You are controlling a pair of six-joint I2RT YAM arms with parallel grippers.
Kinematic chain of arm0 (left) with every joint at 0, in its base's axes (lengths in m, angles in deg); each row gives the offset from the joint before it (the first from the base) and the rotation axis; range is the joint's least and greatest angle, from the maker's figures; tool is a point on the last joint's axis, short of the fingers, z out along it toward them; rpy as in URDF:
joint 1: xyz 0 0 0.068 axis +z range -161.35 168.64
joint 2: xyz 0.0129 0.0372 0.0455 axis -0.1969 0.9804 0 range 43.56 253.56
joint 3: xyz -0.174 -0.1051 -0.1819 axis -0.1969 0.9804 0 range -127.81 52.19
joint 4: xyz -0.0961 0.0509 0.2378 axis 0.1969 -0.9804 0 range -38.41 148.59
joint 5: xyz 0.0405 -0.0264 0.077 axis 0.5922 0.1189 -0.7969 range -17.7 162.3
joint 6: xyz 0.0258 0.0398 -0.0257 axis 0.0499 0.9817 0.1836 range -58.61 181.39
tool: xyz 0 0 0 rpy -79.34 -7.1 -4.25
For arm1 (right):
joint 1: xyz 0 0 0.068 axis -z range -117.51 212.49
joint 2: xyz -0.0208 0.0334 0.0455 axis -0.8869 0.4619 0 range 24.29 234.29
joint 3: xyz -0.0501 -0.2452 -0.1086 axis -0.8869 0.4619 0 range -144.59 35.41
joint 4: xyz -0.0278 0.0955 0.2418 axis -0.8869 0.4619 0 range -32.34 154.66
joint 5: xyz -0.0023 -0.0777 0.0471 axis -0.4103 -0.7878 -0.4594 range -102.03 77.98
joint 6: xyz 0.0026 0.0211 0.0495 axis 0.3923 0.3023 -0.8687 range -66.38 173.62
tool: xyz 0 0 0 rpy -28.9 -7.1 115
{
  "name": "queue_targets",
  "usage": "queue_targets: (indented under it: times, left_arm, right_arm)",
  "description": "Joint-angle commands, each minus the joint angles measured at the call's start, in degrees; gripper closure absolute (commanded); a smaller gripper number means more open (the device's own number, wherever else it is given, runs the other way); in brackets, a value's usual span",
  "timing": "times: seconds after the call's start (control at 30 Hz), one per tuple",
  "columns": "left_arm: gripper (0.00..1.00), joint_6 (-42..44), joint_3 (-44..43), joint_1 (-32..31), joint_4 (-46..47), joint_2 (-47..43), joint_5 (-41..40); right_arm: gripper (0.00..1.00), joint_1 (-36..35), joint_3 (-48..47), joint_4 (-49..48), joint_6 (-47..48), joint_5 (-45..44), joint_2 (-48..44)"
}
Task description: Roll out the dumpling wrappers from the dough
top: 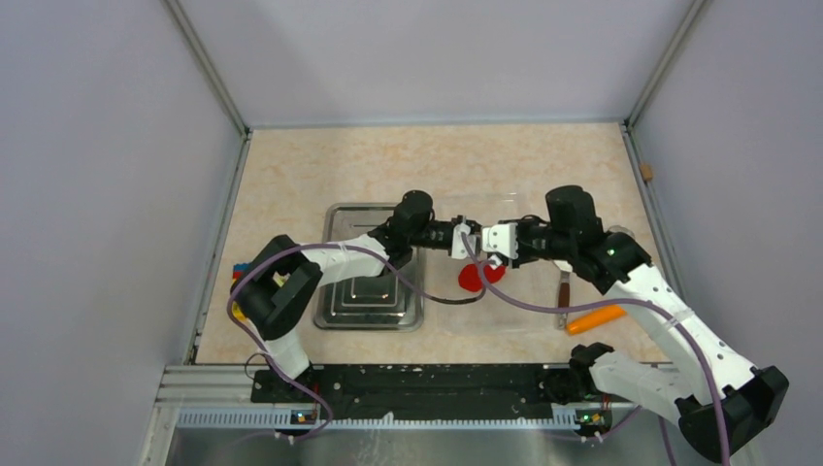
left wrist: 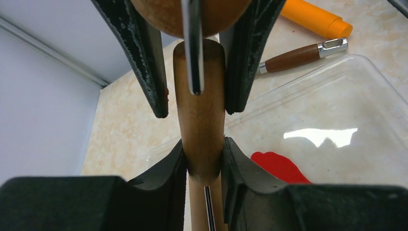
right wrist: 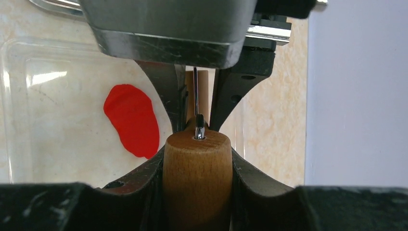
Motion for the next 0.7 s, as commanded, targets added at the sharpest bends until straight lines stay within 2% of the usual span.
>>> queue_targets:
  times: [0.0, 0.07, 0.2, 0.33, 0.37, 0.53, 0.67]
  left_arm:
    - [0.94, -1.7, -1.7, -1.1, 2.9, 1.2, -0.8]
    - [1.0, -3.1, -0.2, -1.2, 4.0, 1.6, -1.2]
    - [1.0, -9.8, 5.3, -2.0, 12.1, 2.6, -3.8]
    - [1.0, -15.0, 9.4, -3.0, 15.9, 3.3, -7.4]
    - [1.0, -16.1, 10.2, -3.1, 17.2, 3.8, -8.0]
    - [1.0, -21.5, 12.0, -3.3, 23.6, 6.6, -11.3]
    - [1.0, -23.5, 12.0, -3.4, 25.2, 7.4, -13.2]
  right_arm:
    - [1.0, -1.1, -2.0, -0.8, 2.9, 1.3, -1.2]
    - [1.0, -1.1, -1.1, 1.7, 4.1, 0.3, -1.1]
    - [1.0, -1.1, -0.7, 8.0, 6.4, -1.2, 0.0]
    - [1.0, -1.1, -1.2, 11.7, 8.2, -3.1, 1.5]
    - [0.98, -1.1, -1.4, 12.5, 8.6, -3.3, 2.1]
    - [0.73, -1.3, -3.8, 16.2, 7.6, -3.5, 7.6]
    - [0.69, -2.3, -6.6, 18.2, 4.4, -5.1, 12.6]
